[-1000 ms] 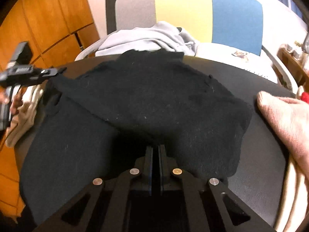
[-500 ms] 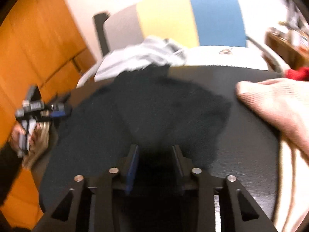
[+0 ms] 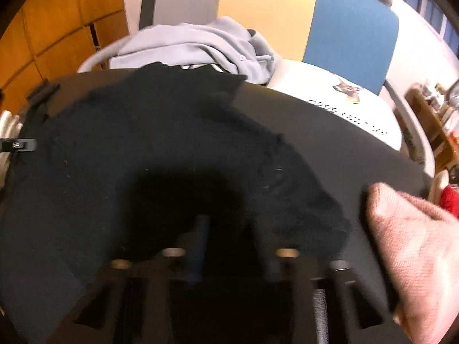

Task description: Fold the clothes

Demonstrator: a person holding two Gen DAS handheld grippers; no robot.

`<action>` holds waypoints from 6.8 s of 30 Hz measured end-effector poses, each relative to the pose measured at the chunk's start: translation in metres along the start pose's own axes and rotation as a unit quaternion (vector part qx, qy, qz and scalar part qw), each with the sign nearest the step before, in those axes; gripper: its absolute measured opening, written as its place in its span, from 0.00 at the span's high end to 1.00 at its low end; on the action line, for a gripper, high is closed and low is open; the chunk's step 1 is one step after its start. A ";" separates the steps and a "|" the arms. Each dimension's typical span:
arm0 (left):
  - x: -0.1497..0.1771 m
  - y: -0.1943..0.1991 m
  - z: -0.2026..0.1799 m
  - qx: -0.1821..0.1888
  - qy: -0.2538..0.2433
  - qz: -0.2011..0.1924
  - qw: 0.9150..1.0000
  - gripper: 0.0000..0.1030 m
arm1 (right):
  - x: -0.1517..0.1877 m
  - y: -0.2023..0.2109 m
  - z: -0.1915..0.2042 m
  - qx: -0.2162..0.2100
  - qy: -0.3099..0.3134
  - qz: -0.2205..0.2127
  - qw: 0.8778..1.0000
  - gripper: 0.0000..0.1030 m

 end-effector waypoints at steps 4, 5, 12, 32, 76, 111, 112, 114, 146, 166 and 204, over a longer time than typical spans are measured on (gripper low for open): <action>0.006 0.006 0.014 -0.036 0.018 -0.009 0.999 0.91 | -0.013 -0.003 -0.023 0.003 -0.066 -0.012 0.998 0.97; 0.005 0.008 0.017 -0.039 0.028 -0.015 0.999 0.88 | -0.014 -0.008 -0.027 -0.023 -0.090 -0.006 0.996 0.97; -0.010 0.038 -0.015 -0.082 -0.008 -0.098 0.992 0.75 | 0.005 0.033 -0.026 -0.037 -0.099 -0.058 0.993 0.91; -0.108 -0.041 -0.051 0.035 -0.043 -0.032 0.998 0.42 | -0.054 0.025 -0.046 -0.198 -0.128 -0.033 0.971 0.18; -0.063 -0.060 -0.108 0.092 -0.126 -0.046 0.987 0.92 | -0.053 0.044 -0.012 -0.259 -0.146 -0.070 0.952 0.93; 0.023 -0.063 -0.093 0.155 -0.153 0.052 0.975 0.60 | 0.041 0.073 0.030 -0.247 -0.079 -0.022 0.966 0.91; 0.032 -0.061 -0.088 0.153 -0.152 0.063 0.974 0.59 | 0.054 0.080 0.033 -0.252 -0.061 -0.019 0.966 0.90; 0.046 -0.054 -0.078 0.153 -0.141 0.071 0.976 0.58 | 0.078 0.082 0.028 -0.248 -0.060 0.004 0.967 0.76; 0.048 -0.029 -0.053 0.041 0.027 -0.064 0.997 0.53 | 0.061 0.043 -0.010 -0.086 -0.168 -0.020 0.982 0.81; -0.109 0.160 0.123 -0.295 0.148 -0.095 0.939 0.33 | 0.024 0.053 0.089 -0.062 -0.071 -0.090 0.992 0.18; -0.119 0.130 0.022 0.139 0.087 -0.244 0.956 0.93 | 0.019 0.029 0.097 -0.072 -0.067 -0.062 0.993 0.00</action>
Point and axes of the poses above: each gripper's, at about its wrist camera, not at the fingertips, and y roughly against the way its jaws point, z to its left, x to its underside, the point moved 3 cm from there along -y, roughly the way its jaws point, and after that the axes turned 13 degrees about x, right-handed, at the moved point
